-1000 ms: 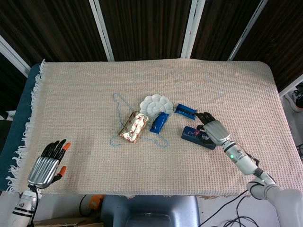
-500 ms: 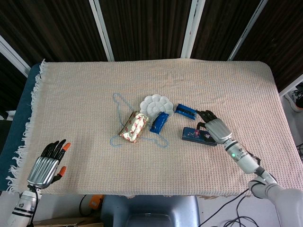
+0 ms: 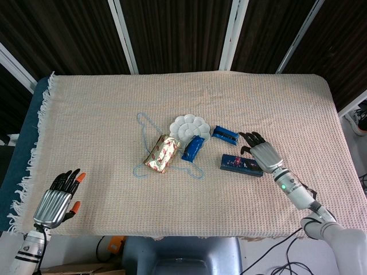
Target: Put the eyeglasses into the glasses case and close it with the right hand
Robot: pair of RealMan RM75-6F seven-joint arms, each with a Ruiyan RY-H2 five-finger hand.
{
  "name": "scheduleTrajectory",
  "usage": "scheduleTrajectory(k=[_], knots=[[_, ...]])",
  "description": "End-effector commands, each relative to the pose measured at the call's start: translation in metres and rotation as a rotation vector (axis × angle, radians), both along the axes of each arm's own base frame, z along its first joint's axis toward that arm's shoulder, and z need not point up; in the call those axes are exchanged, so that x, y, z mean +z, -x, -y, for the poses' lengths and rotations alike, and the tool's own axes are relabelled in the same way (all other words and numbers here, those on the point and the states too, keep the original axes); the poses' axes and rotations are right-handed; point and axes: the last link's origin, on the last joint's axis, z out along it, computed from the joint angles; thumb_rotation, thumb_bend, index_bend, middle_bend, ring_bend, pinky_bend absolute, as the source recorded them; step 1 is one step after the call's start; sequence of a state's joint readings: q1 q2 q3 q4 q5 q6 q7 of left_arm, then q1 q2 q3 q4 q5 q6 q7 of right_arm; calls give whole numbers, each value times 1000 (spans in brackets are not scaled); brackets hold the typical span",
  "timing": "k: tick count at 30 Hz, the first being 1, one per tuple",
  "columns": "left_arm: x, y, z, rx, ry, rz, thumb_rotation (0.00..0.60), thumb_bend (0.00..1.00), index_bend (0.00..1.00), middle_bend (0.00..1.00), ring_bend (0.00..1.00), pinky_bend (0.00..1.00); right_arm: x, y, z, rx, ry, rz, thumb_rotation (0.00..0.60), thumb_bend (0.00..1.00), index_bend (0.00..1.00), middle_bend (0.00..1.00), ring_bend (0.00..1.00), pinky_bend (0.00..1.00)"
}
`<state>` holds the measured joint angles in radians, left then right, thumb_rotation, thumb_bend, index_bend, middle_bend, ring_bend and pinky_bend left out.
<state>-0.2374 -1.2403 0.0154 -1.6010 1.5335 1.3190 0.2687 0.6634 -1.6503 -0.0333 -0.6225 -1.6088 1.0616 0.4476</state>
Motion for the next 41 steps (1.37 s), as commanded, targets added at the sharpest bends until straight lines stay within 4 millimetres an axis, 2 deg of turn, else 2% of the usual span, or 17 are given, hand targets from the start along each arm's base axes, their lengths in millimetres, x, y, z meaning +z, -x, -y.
scheduleTrajectory(k=[1,6,10,14,17,19,22,25,27,31,41], knots=[[0,0,0,-1,2,0,600,388,0,0,0,118,3,2,0,10,24,-26,600,502,503,23,0,0],[2,-1,2,-6,-6,9,600,388,0,0,0,119,20,-1,-8,74,100,-19,600,446,455,5,0,0],[6,-2,3,-18,-14,24,600,388,0,0,0,118,55,-3,-32,199,246,-31,600,376,391,0,0,0],[8,-2,2,-30,-21,43,600,387,0,0,0,118,88,0,-77,248,383,-52,600,351,283,0,0,0],[12,-2,4,-40,-35,60,600,387,0,0,0,118,113,4,-136,165,471,-83,600,345,177,0,0,0],[15,-3,6,-48,-40,67,600,386,0,0,0,117,123,5,-171,74,496,-100,600,333,101,0,0,0],[18,-3,10,-66,-38,69,600,384,0,0,0,116,131,10,-211,-73,520,-170,600,313,28,0,0,0],[19,-4,14,-91,-30,64,600,381,0,0,0,109,131,16,-234,-172,548,-205,600,304,0,0,0,0],[18,-5,16,-104,-23,64,600,382,0,0,0,101,131,21,-239,-216,561,-160,600,304,0,0,0,0],[17,-7,16,-125,-17,72,600,383,0,0,0,92,138,25,-235,-249,542,-104,600,304,0,0,0,0],[18,-7,15,-136,-14,122,600,383,0,0,0,92,138,34,-222,-308,459,-108,600,303,2,0,0,0]])
